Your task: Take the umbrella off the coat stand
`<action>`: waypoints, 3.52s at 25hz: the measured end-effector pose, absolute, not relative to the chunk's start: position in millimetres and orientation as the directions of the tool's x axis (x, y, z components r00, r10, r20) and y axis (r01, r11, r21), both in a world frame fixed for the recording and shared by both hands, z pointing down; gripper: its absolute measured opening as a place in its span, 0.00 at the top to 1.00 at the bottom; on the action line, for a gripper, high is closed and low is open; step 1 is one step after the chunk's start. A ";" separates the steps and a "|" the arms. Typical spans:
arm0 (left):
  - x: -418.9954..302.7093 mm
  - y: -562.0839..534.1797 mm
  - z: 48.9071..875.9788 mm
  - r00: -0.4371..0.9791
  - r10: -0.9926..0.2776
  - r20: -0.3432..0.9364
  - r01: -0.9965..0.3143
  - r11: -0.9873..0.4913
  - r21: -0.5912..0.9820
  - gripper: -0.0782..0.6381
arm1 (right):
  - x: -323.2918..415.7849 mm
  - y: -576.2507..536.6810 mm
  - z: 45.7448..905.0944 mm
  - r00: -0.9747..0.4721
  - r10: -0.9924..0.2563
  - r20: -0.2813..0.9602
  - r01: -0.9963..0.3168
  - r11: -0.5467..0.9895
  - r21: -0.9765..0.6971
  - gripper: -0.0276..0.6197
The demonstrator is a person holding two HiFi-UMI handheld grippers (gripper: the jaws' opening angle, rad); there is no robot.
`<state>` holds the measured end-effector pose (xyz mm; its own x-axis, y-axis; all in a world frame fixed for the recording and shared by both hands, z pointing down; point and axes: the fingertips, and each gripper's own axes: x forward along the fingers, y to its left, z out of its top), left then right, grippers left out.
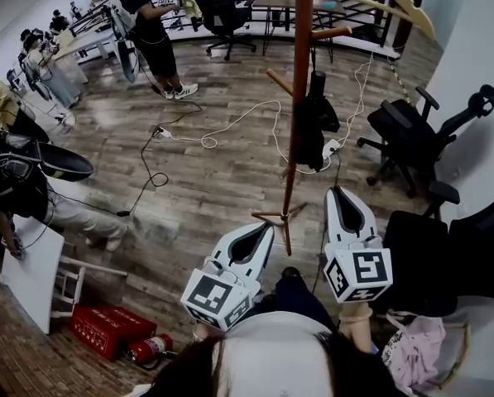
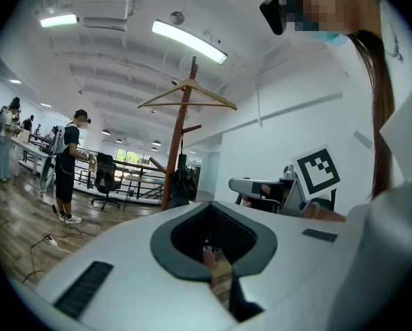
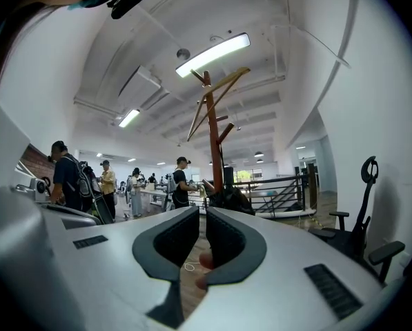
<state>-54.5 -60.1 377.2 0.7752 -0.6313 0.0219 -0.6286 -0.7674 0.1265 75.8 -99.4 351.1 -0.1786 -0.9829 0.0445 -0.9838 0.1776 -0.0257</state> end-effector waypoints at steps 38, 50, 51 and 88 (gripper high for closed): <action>5.7 -164.0 382.8 0.685 -0.727 0.047 -0.726 -0.675 0.133 0.88 | 116.2 -227.1 377.2 -0.367 -0.923 0.117 -0.930 0.364 -0.050 0.77; 3.9 -188.6 387.9 0.655 -0.753 0.064 -0.752 -0.642 0.148 0.88 | 114.3 -257.5 394.8 -0.401 -0.900 0.172 -0.916 0.391 -0.090 0.66; 3.8 -190.8 388.6 0.655 -0.753 0.067 -0.752 -0.642 0.149 0.88 | 113.5 -260.2 396.8 -0.404 -0.897 0.177 -0.914 0.393 -0.095 0.65; -5.3 -240.1 408.8 0.621 -0.775 0.120 -0.782 -0.600 0.170 0.88 | 102.6 -322.3 440.8 -0.404 -0.859 0.314 -0.914 0.395 -0.095 0.52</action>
